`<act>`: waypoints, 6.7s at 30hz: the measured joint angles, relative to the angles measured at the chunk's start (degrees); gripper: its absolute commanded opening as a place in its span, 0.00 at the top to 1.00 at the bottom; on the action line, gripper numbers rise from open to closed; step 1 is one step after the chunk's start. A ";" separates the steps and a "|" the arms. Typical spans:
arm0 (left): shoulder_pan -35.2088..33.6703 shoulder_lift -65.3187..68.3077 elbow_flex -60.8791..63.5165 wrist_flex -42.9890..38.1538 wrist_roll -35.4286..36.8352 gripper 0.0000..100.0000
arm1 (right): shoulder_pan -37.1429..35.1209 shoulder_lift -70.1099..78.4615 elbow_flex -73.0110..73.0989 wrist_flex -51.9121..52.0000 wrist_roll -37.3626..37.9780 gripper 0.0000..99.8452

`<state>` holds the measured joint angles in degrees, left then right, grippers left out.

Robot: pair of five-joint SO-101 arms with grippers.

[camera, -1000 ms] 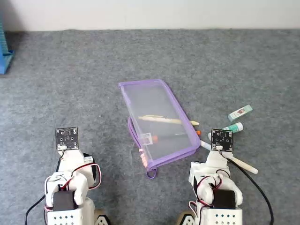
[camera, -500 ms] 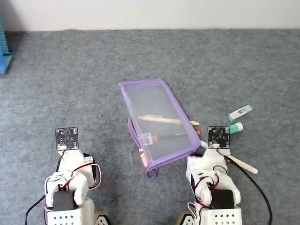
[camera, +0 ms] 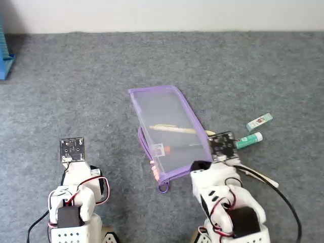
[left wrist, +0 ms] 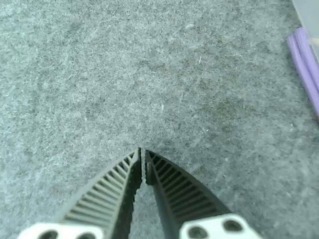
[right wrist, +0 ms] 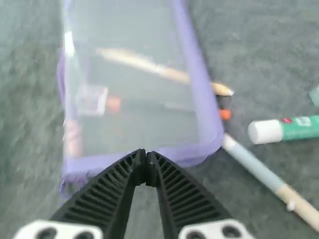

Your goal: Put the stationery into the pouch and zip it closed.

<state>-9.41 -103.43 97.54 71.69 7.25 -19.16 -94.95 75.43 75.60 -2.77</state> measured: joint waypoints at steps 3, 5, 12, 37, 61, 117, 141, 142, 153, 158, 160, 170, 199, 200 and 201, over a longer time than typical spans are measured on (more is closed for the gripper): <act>0.00 0.00 0.00 0.00 0.00 0.99 | -5.19 7.47 -2.46 2.02 0.35 0.99; 0.00 0.00 0.00 0.00 0.00 0.99 | -7.12 13.80 -3.08 2.20 0.18 0.99; 0.00 0.00 0.00 0.00 0.00 0.99 | -8.35 34.55 -3.34 -11.43 -2.29 0.99; 0.00 0.00 0.00 0.00 0.00 0.99 | 7.82 89.23 -40.97 -48.26 -0.62 0.98; 0.00 0.00 0.00 0.00 0.00 0.99 | -9.67 100.04 -65.58 -6.51 -31.47 0.74; 0.00 0.00 0.00 0.00 0.00 0.99 | -7.21 126.59 -95.38 -1.93 -41.32 0.80; 0.00 0.00 0.00 0.00 0.00 0.99 | -7.82 136.26 -101.54 0.62 -41.32 0.99; 0.00 0.00 0.00 0.00 0.00 0.99 | -7.82 136.26 -101.54 0.62 -41.23 0.99; 0.00 0.00 0.00 0.00 0.00 0.99 | -10.46 130.20 -101.45 3.60 -35.16 0.90; 0.00 0.00 0.00 0.00 0.00 0.99 | -13.10 129.14 -101.45 6.59 -36.48 0.76; 0.00 0.00 0.00 0.00 0.00 0.99 | -13.10 129.14 -101.45 6.86 -37.27 0.76; 0.00 0.00 0.00 0.00 0.00 0.99 | -13.19 133.45 -101.45 2.20 -37.71 0.86; 0.00 0.00 0.00 0.00 0.00 0.99 | -13.19 137.67 -101.45 -2.02 -37.89 0.91; 0.00 0.00 0.00 0.00 0.00 0.99 | -13.19 137.67 -101.45 -2.02 -37.89 0.95; 0.00 0.00 0.00 0.00 0.00 0.99 | -13.19 137.67 -101.45 -2.02 -37.89 0.99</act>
<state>-9.41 -103.43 97.54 71.69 7.25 -32.35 42.73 -26.02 73.58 -40.66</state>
